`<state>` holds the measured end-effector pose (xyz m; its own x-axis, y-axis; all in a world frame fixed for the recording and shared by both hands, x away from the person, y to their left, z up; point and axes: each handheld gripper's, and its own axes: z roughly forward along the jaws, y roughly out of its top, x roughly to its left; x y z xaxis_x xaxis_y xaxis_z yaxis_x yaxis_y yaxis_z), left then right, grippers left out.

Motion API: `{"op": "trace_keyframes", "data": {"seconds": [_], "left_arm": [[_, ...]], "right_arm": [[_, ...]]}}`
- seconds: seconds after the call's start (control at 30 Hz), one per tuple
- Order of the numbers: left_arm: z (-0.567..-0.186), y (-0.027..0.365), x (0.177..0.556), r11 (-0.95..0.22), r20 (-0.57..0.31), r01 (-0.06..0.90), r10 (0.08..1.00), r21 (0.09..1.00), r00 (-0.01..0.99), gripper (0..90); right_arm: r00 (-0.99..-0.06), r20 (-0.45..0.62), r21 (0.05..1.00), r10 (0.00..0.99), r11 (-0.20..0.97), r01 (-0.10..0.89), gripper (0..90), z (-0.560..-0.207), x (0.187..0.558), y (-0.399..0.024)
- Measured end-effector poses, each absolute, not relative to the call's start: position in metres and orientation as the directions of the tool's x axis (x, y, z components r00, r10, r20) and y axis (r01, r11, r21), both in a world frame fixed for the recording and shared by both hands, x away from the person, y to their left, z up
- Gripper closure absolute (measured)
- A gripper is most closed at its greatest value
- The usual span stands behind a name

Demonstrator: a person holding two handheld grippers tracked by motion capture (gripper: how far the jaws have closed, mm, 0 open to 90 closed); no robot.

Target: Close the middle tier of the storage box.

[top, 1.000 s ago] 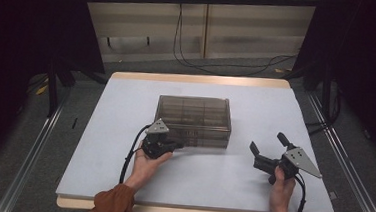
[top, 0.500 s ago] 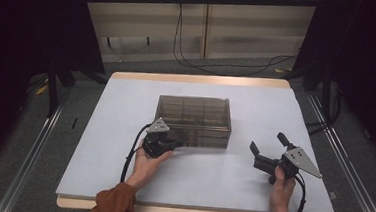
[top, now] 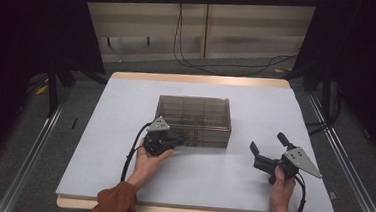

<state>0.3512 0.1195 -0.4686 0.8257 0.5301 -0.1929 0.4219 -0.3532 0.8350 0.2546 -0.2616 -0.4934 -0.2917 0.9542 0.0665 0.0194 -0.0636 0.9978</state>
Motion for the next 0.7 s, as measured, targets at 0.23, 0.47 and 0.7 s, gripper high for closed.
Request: {"op": "trace_keyframes", "data": {"seconds": [0.23, 0.47, 0.7], "left_arm": [[-0.469, 0.121, 0.349, -0.388, -0.189, 0.420, 0.510, 0.821, 0.839, 87.1], [-0.462, 0.130, 0.343, -0.397, -0.182, 0.406, 0.492, 0.823, 0.851, 77.6], [-0.456, 0.138, 0.332, -0.401, -0.174, 0.410, 0.507, 0.819, 0.844, 52.4]], "right_arm": [[-0.295, 0.060, 0.998, 0.954, -0.057, 0.017, 0.0, -0.493, 0.254, -0.262], [-0.293, 0.067, 0.998, 0.954, -0.065, 0.016, 0.0, -0.494, 0.255, -0.262], [-0.293, 0.063, 0.998, 0.954, -0.061, 0.017, 0.0, -0.494, 0.255, -0.262]]}}
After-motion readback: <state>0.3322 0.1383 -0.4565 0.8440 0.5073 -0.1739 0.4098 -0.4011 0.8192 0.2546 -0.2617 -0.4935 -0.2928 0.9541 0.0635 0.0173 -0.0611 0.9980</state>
